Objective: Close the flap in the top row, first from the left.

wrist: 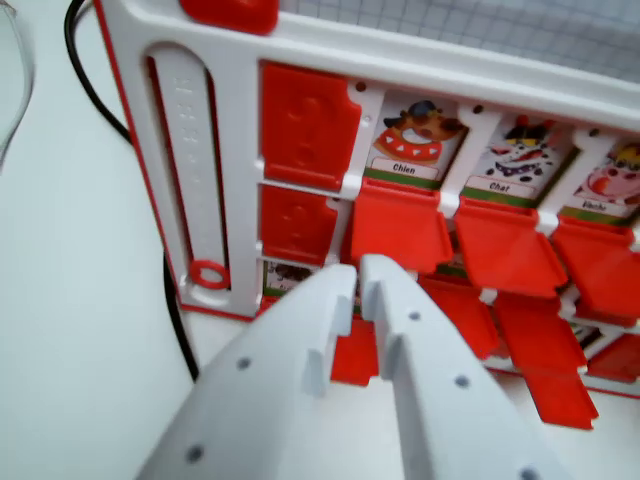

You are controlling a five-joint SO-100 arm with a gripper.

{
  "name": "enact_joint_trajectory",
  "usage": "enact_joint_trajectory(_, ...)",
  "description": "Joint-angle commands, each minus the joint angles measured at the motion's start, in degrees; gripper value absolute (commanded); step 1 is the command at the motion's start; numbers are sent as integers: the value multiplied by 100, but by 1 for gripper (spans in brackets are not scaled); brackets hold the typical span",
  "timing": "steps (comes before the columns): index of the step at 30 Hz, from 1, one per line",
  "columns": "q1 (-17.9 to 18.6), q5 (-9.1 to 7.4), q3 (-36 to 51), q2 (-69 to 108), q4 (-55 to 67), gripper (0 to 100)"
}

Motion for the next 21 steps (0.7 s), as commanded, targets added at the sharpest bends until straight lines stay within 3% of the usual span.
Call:
enact_joint_trajectory(1, 9, 88, 220, 1433, 290, 0)
enact_joint_trajectory(8, -9, 158, 1485, 3120, 677, 0)
enact_joint_trajectory(21, 1002, -220, 3665, 6038, 1283, 0)
